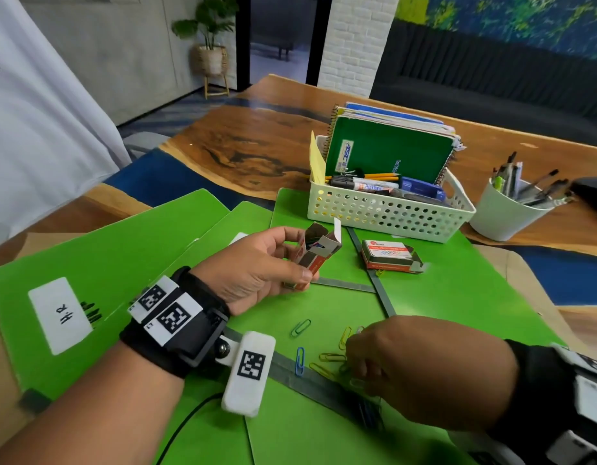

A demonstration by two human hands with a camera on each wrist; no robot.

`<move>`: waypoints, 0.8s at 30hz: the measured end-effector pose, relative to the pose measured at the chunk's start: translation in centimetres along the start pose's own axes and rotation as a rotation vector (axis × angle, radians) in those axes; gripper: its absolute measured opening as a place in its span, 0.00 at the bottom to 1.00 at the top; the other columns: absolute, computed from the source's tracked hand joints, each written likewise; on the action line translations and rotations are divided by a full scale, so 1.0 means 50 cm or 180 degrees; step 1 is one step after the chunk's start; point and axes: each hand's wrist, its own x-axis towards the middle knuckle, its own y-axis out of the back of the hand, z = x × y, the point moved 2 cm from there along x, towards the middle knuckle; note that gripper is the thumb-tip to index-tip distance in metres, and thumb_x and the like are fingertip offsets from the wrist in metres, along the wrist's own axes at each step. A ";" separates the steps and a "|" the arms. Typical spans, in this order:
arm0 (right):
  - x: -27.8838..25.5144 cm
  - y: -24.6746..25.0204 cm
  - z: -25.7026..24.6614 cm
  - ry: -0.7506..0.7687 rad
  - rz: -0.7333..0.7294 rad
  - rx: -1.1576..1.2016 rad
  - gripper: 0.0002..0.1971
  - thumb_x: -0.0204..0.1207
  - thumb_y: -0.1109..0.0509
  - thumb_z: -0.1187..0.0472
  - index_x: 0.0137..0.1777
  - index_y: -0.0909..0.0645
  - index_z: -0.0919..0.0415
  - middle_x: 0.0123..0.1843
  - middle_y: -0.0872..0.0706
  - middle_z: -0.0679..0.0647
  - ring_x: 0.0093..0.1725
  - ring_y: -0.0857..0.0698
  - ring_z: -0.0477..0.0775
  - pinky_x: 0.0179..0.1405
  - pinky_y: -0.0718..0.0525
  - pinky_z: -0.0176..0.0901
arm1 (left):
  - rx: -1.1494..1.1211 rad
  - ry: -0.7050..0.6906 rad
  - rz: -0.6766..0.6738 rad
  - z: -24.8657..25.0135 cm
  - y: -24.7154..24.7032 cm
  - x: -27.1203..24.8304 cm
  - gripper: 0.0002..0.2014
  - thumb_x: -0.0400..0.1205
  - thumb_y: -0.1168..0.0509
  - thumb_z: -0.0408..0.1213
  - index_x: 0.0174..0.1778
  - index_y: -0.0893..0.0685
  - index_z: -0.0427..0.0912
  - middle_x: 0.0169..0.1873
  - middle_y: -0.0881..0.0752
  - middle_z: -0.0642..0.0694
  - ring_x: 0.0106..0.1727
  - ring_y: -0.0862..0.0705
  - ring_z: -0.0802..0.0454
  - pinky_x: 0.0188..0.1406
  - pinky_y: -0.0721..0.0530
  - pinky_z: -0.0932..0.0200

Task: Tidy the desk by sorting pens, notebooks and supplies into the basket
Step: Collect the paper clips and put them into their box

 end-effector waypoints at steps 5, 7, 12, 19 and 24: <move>-0.024 0.000 -0.039 -0.0112 -0.0230 0.0099 0.13 0.79 0.31 0.41 0.48 0.30 0.46 0.51 0.19 0.51 0.47 0.18 0.58 0.45 0.16 0.52 | 0.0010 -0.0019 -0.0007 0.001 -0.002 0.000 0.33 0.64 0.28 0.18 0.67 0.23 0.34 0.59 0.17 0.27 0.66 0.18 0.24 0.66 0.21 0.33; -0.023 -0.010 -0.052 -0.0018 -0.0247 0.0150 0.06 0.82 0.33 0.50 0.51 0.29 0.46 0.55 0.20 0.52 0.52 0.17 0.60 0.49 0.14 0.55 | 0.0007 -0.0018 -0.0005 -0.001 -0.002 0.003 0.34 0.64 0.27 0.18 0.68 0.23 0.34 0.55 0.16 0.30 0.66 0.19 0.23 0.64 0.20 0.34; -0.021 -0.012 -0.042 0.0174 -0.0162 0.0260 0.06 0.81 0.38 0.59 0.54 0.23 0.48 0.54 0.20 0.50 0.50 0.16 0.57 0.46 0.14 0.53 | 0.0009 -0.0037 -0.0006 0.000 -0.002 0.001 0.34 0.64 0.27 0.18 0.68 0.23 0.34 0.54 0.16 0.31 0.66 0.19 0.23 0.69 0.25 0.28; 0.017 0.040 0.027 0.0160 0.0701 0.0474 0.12 0.74 0.33 0.65 0.49 0.15 0.46 0.45 0.15 0.40 0.42 0.16 0.42 0.43 0.14 0.42 | 0.0012 -0.0068 -0.0033 0.001 -0.004 0.001 0.35 0.66 0.25 0.16 0.69 0.24 0.34 0.56 0.17 0.29 0.66 0.19 0.21 0.64 0.22 0.32; 0.054 0.053 0.056 0.0342 0.0687 0.0404 0.11 0.76 0.23 0.54 0.57 0.12 0.41 0.54 0.15 0.38 0.48 0.15 0.39 0.49 0.13 0.40 | -0.0045 -0.0081 0.0017 0.000 0.000 0.002 0.33 0.66 0.28 0.16 0.69 0.24 0.33 0.53 0.15 0.31 0.67 0.22 0.19 0.61 0.21 0.36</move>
